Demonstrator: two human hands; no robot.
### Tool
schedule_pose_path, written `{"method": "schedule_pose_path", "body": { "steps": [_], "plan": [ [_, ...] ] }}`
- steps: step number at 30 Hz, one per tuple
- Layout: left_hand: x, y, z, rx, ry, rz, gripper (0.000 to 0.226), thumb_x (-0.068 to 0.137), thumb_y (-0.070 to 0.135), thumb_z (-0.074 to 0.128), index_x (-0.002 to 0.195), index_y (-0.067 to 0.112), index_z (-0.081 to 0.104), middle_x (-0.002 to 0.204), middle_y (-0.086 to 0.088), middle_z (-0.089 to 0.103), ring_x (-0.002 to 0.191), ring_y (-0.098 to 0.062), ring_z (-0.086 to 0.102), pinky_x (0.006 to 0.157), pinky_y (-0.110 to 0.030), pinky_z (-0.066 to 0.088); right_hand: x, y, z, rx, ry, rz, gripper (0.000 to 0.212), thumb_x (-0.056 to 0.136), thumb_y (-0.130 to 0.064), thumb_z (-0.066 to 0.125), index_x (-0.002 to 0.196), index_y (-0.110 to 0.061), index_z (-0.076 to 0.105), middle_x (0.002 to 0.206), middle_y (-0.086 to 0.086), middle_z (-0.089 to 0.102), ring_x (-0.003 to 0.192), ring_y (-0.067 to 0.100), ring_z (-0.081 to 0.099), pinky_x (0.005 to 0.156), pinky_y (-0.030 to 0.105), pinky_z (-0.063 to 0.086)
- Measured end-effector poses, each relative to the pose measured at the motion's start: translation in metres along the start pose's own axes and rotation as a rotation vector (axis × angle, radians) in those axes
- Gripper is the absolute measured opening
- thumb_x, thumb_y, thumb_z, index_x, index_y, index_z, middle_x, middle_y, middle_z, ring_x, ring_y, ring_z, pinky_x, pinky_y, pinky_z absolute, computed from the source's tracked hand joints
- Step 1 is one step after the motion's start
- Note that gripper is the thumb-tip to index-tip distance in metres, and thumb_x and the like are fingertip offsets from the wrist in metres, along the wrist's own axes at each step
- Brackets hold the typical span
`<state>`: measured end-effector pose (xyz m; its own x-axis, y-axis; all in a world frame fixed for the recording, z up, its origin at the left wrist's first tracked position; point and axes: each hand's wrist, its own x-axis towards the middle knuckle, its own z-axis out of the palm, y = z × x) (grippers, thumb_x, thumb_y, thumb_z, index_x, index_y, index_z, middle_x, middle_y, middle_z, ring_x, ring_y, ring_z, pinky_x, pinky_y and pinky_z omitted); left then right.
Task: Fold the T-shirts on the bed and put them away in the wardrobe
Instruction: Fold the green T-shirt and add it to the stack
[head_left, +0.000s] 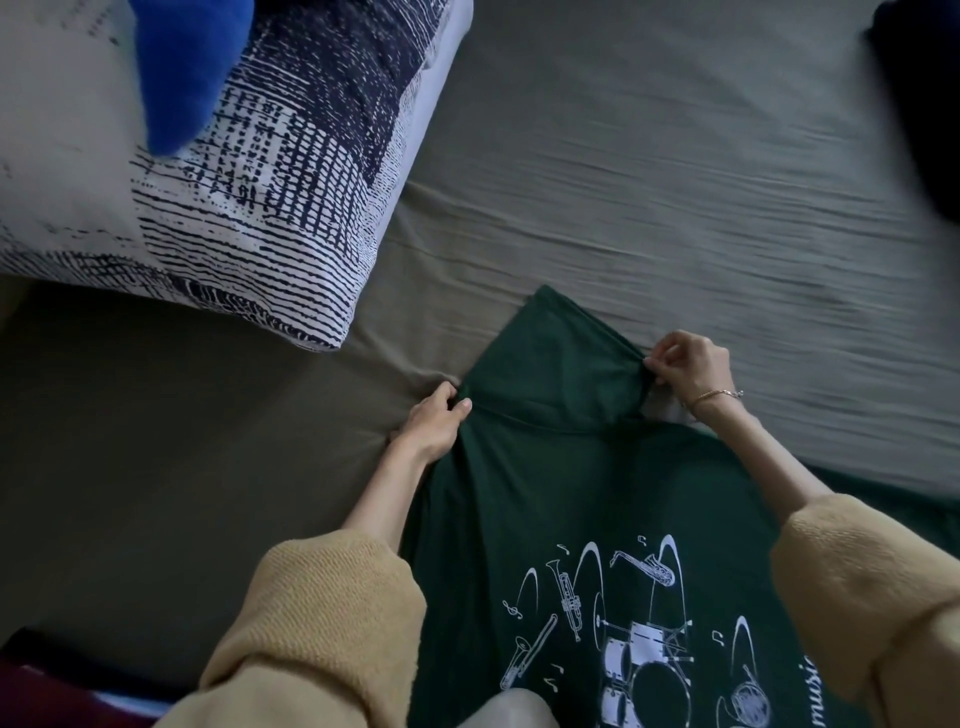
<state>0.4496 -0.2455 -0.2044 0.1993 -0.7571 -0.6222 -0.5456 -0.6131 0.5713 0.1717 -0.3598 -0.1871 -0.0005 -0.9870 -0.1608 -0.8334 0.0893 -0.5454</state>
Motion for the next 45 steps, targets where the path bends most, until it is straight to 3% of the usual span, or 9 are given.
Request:
{"method": "schedule_pose_path", "body": {
  "steps": [5,8,13,20,22,27,32,40,45],
  "plan": [
    [-0.001,0.0,0.003,0.016,0.034,-0.011,0.034,0.098,0.04,0.04,0.114,0.011,0.047,0.128,-0.011,0.054,0.117,-0.029,0.049,0.103,-0.044,0.036,-0.006,-0.003,0.009,0.029,0.067,0.004,0.018,0.077,-0.018,0.076,0.08,-0.01,0.06,0.07,0.008,0.063,0.074,0.02,0.06,0.07,0.025,0.043],
    [-0.003,-0.001,0.004,0.03,0.049,-0.023,0.033,0.096,0.045,0.04,0.113,0.017,0.045,0.129,-0.007,0.053,0.118,-0.028,0.048,0.105,-0.043,0.033,-0.005,-0.003,0.011,0.021,0.088,0.008,0.015,0.079,-0.009,0.072,0.087,0.0,0.063,0.076,0.016,0.066,0.083,0.029,0.063,0.066,0.022,0.038],
    [-0.012,0.003,0.003,-0.007,0.112,-0.039,0.025,0.098,0.042,0.038,0.098,0.017,0.037,0.12,-0.012,0.057,0.113,-0.03,0.05,0.101,-0.04,0.035,-0.023,0.012,0.0,-0.016,0.188,0.032,0.014,0.087,-0.003,0.058,0.094,0.009,0.061,0.098,0.027,0.064,0.098,0.037,0.059,0.086,0.033,0.037],
    [-0.044,0.016,0.047,0.269,0.669,0.012,0.023,0.097,0.028,0.042,0.114,0.012,0.044,0.121,-0.016,0.05,0.116,-0.033,0.043,0.092,-0.048,0.033,-0.074,0.096,-0.053,-0.281,0.094,0.086,0.024,0.096,-0.031,0.046,0.101,-0.011,0.059,0.11,0.01,0.057,0.114,0.026,0.05,0.107,0.043,0.023],
    [-0.051,0.032,0.073,0.392,0.716,0.079,0.033,0.096,0.026,0.046,0.124,0.009,0.045,0.127,-0.02,0.044,0.119,-0.035,0.039,0.099,-0.056,0.029,-0.085,0.127,-0.075,-0.308,0.064,0.09,0.025,0.095,-0.034,0.047,0.1,-0.013,0.061,0.11,0.008,0.056,0.116,0.025,0.048,0.111,0.045,0.017],
    [-0.053,0.085,0.128,0.577,0.663,0.333,0.047,0.095,0.024,0.049,0.139,0.009,0.039,0.15,-0.025,0.022,0.142,-0.038,0.013,0.106,-0.061,-0.013,-0.099,0.187,-0.113,-0.388,-0.011,0.064,0.021,0.093,-0.03,0.049,0.104,-0.014,0.059,0.109,0.007,0.051,0.118,0.024,0.041,0.113,0.046,0.007],
    [-0.046,0.115,0.179,0.811,0.541,0.628,0.036,0.088,0.016,0.059,0.124,0.01,0.056,0.135,-0.023,0.044,0.132,-0.033,0.033,0.106,-0.067,0.001,-0.094,0.234,-0.138,-0.547,0.003,0.054,0.022,0.09,-0.015,0.049,0.111,-0.014,0.055,0.115,0.008,0.049,0.12,0.025,0.04,0.114,0.049,0.007],
    [-0.042,0.145,0.201,1.112,0.504,0.538,0.03,0.101,0.023,0.026,0.121,0.008,0.043,0.123,-0.012,0.043,0.114,-0.028,0.043,0.108,-0.067,-0.003,-0.089,0.269,-0.145,-0.508,0.079,0.073,0.026,0.099,-0.022,0.04,0.117,-0.005,0.049,0.123,0.014,0.048,0.121,0.029,0.039,0.11,0.045,0.017],
    [-0.056,0.139,0.213,0.948,0.517,0.565,0.045,0.102,0.032,0.027,0.141,0.011,0.033,0.151,-0.011,0.027,0.144,-0.021,0.016,0.102,-0.06,-0.025,-0.11,0.278,-0.15,-0.541,0.19,0.212,0.042,0.091,-0.003,0.043,0.133,-0.005,0.04,0.137,0.016,0.037,0.129,0.029,0.032,0.111,0.047,0.019]
  ]
}}
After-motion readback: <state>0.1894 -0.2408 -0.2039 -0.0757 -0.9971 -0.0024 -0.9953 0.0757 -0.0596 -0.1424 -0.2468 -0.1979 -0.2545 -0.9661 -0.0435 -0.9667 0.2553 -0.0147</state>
